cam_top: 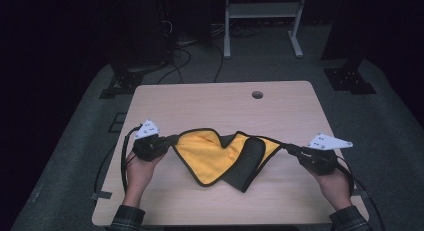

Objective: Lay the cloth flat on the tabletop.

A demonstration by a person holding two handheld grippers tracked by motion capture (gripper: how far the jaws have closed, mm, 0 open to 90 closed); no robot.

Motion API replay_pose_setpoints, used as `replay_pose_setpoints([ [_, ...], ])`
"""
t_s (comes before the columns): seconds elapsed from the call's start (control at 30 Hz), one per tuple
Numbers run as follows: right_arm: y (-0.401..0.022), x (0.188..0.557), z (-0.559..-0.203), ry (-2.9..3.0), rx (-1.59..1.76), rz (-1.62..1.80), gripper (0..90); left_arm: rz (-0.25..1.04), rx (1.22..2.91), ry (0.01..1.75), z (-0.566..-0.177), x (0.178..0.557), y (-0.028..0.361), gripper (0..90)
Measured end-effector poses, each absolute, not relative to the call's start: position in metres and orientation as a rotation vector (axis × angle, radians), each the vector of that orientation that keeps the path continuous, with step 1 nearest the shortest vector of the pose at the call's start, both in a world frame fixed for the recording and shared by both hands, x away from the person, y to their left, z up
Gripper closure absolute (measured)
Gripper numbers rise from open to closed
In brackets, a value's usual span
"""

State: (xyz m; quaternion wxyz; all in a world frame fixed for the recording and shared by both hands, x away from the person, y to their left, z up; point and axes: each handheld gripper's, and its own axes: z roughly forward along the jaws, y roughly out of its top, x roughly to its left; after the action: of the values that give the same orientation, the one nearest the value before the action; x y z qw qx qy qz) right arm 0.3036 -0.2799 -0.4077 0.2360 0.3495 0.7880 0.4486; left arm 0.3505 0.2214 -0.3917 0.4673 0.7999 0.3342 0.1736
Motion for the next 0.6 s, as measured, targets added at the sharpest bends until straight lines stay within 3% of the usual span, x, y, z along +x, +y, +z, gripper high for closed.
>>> replay_pose_setpoints([
  [0.4, -0.294, 0.311, -0.405, 2.111, 1.005, 1.225, 84.9, 0.359, 2.028, 0.896, -0.413, 0.362, 0.227, 85.5],
  [0.6, -0.288, 0.329, -0.416, 2.135, 1.057, 1.17, 84.3, 0.401, 2.03, 0.905, -0.417, 0.364, 0.222, 70.6],
])
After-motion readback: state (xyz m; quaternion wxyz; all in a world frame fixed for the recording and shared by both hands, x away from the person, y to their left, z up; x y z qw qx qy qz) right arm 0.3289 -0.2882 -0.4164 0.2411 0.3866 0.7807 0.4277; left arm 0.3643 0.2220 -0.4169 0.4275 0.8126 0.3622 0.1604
